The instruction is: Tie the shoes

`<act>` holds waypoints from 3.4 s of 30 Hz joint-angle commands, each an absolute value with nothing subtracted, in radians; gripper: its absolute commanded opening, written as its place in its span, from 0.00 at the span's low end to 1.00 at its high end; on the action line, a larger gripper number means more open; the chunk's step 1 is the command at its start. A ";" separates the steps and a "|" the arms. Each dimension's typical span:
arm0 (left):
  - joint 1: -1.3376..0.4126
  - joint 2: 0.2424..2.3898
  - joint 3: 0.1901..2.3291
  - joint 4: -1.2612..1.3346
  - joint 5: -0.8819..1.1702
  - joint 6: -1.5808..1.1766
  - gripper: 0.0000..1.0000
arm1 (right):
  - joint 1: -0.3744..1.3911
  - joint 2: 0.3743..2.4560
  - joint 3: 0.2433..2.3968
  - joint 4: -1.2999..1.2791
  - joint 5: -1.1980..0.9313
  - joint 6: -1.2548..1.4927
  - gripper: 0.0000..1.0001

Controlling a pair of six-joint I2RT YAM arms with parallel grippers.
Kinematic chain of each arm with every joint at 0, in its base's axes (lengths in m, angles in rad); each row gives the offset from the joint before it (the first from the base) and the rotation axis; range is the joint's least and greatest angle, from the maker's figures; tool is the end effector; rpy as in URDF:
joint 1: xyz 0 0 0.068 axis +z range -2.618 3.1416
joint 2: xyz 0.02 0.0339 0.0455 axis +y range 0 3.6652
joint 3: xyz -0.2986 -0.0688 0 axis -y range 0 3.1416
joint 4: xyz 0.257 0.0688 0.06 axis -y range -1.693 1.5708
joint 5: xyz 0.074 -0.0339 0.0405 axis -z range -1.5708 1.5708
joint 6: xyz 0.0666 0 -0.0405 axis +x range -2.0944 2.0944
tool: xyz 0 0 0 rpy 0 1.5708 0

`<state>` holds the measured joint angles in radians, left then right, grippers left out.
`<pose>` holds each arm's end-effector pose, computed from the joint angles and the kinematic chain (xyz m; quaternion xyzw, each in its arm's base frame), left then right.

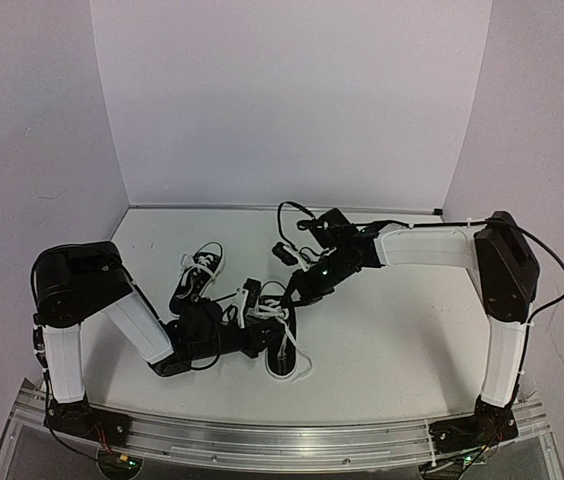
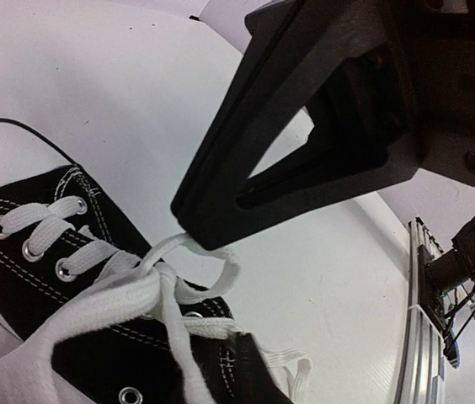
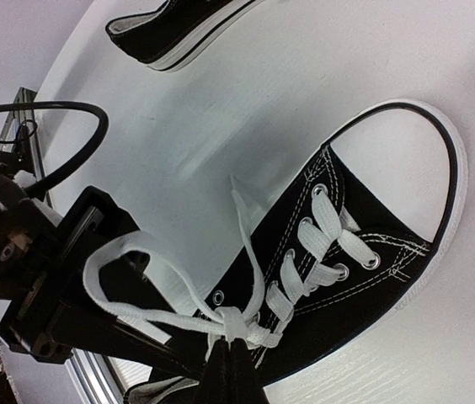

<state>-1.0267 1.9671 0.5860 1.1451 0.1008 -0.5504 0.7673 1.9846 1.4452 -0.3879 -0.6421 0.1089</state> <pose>0.1905 -0.3278 0.1151 0.2154 0.7549 -0.4664 0.4077 0.3090 0.3534 0.2045 -0.3855 0.8196 0.3984 0.1447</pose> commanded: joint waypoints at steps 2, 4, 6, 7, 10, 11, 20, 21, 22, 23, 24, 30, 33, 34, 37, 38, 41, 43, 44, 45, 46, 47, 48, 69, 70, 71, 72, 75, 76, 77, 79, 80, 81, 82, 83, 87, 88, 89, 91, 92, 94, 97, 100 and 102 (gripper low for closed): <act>-1.031 1.969 0.603 1.268 0.116 -0.569 0.00 | 0.767 1.990 1.457 -0.371 -0.647 0.112 0.00; -1.031 1.963 0.596 1.279 0.099 -0.576 0.00 | 0.768 1.988 1.456 -0.371 -0.647 0.112 0.00; -1.031 1.964 0.590 1.289 0.079 -0.587 0.00 | 0.767 1.987 1.455 -0.371 -0.648 0.114 0.00; -1.031 1.967 0.587 1.297 0.067 -0.593 0.00 | 0.767 1.986 1.454 -0.372 -0.649 0.114 0.00; -1.029 1.977 0.586 1.306 0.035 -0.607 0.00 | 0.767 1.983 1.451 -0.371 -0.652 0.114 0.00; -1.029 1.982 0.587 1.310 0.024 -0.611 0.00 | 0.767 1.982 1.451 -0.370 -0.653 0.115 0.00; -1.017 2.012 0.565 1.344 -0.073 -0.672 0.00 | 0.767 1.983 1.450 -0.369 -0.661 0.117 0.00; -1.017 2.014 0.570 1.337 -0.069 -0.673 0.00 | 0.767 1.983 1.450 -0.368 -0.665 0.117 0.00; -1.017 2.016 0.578 1.329 -0.064 -0.673 0.00 | 0.767 1.983 1.450 -0.367 -0.669 0.117 0.00; -1.017 2.019 0.584 1.325 -0.060 -0.673 0.00 | 0.767 1.982 1.450 -0.367 -0.674 0.117 0.00; -1.017 2.022 0.588 1.329 -0.059 -0.677 0.00 | 0.767 1.982 1.448 -0.365 -0.676 0.118 0.00; -1.005 2.060 0.612 1.361 -0.052 -0.695 0.00 | 0.768 1.976 1.439 -0.359 -0.705 0.121 0.00; -1.002 2.084 0.633 1.378 -0.029 -0.698 0.00 | 0.767 1.976 1.436 -0.357 -0.713 0.121 0.00; -1.002 2.089 0.641 1.380 -0.023 -0.699 0.00 | 0.767 1.977 1.435 -0.356 -0.714 0.122 0.00; -1.002 2.109 0.644 1.422 -0.010 -0.703 0.00 | 0.768 1.980 1.432 -0.354 -0.718 0.124 0.00; -1.001 2.114 0.643 1.447 -0.005 -0.709 0.00 | 0.768 1.982 1.431 -0.353 -0.719 0.124 0.00; -0.997 2.132 0.648 1.502 0.043 -0.716 0.00 | 0.768 1.984 1.428 -0.351 -0.718 0.124 0.00; -0.997 2.137 0.659 1.510 0.075 -0.716 0.00 | 0.768 1.988 1.427 -0.351 -0.713 0.126 0.00; -0.997 2.138 0.662 1.514 0.088 -0.716 0.00 | 0.768 1.990 1.427 -0.351 -0.709 0.126 0.00; -0.997 2.136 0.664 1.515 0.096 -0.716 0.00 | 0.768 1.991 1.427 -0.351 -0.705 0.126 0.00; -0.997 2.132 0.664 1.516 0.101 -0.715 0.00 | 0.768 1.992 1.427 -0.351 -0.703 0.126 0.00; -0.997 2.127 0.663 1.516 0.102 -0.712 0.00 | 0.769 1.993 1.426 -0.351 -0.702 0.126 0.00; -0.997 2.121 0.658 1.516 0.097 -0.708 0.00 | 0.768 1.993 1.426 -0.351 -0.700 0.126 0.00; -0.994 2.037 0.603 1.516 0.070 -0.677 0.00 | 0.767 1.976 1.419 -0.350 -0.660 0.130 0.00; -0.994 2.041 0.606 1.516 0.071 -0.678 0.00 | 0.767 1.974 1.419 -0.350 -0.663 0.130 0.00; -0.994 2.045 0.610 1.516 0.073 -0.678 0.00 | 0.767 1.973 1.419 -0.350 -0.665 0.130 0.00; -0.995 2.047 0.613 1.516 0.074 -0.678 0.00 | 0.767 1.973 1.418 -0.350 -0.667 0.130 0.00; -0.992 2.055 0.620 1.516 0.068 -0.678 0.00 | 0.767 1.973 1.416 -0.350 -0.676 0.129 0.00; -0.990 2.056 0.621 1.516 0.065 -0.679 0.00 | 0.767 1.973 1.415 -0.350 -0.679 0.129 0.00; -0.988 2.056 0.622 1.516 0.063 -0.680 0.00 | 0.767 1.973 1.415 -0.350 -0.682 0.129 0.00; -0.984 2.059 0.630 1.517 0.066 -0.678 0.00 | 0.767 1.976 1.413 -0.349 -0.688 0.128 0.00; -0.981 2.062 0.636 1.517 0.070 -0.679 0.00 | 0.767 1.977 1.412 -0.348 -0.690 0.127 0.00; -0.979 2.066 0.641 1.517 0.071 -0.682 0.00 | 0.767 1.979 1.412 -0.348 -0.694 0.126 0.00; -0.976 2.068 0.645 1.517 0.074 -0.684 0.00 | 0.767 1.980 1.413 -0.348 -0.695 0.126 0.00; -0.974 2.070 0.650 1.518 0.078 -0.682 0.00 | 0.767 1.980 1.413 -0.348 -0.695 0.126 0.00; -0.969 2.080 0.664 1.518 0.084 -0.684 0.00 | 0.767 1.982 1.414 -0.347 -0.696 0.126 0.00; -0.968 2.085 0.669 1.517 0.088 -0.685 0.00 | 0.767 1.982 1.416 -0.347 -0.697 0.126 0.00; -0.967 2.090 0.674 1.517 0.094 -0.688 0.00 | 0.767 1.982 1.417 -0.346 -0.697 0.126 0.00; -0.966 2.101 0.687 1.517 0.114 -0.691 0.00 | 0.767 1.982 1.419 -0.344 -0.695 0.129 0.00; -0.966 2.106 0.694 1.517 0.129 -0.694 0.00 | 0.767 1.983 1.421 -0.344 -0.692 0.130 0.00; -0.966 2.111 0.705 1.517 0.154 -0.694 0.00 | 0.767 1.988 1.427 -0.344 -0.687 0.132 0.00; -0.966 2.116 0.717 1.517 0.182 -0.691 0.00 | 0.767 1.996 1.436 -0.342 -0.698 0.136 0.00; -0.961 2.124 0.723 1.517 0.187 -0.690 0.00 | 0.768 1.996 1.439 -0.340 -0.711 0.138 0.00; -0.957 2.126 0.727 1.517 0.185 -0.692 0.00 | 0.767 1.992 1.435 -0.336 -0.722 0.141 0.00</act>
<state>-0.9622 2.1166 0.6854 1.3043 0.1439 -0.6891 0.7637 1.9850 1.4173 -0.3590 -0.6882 0.1350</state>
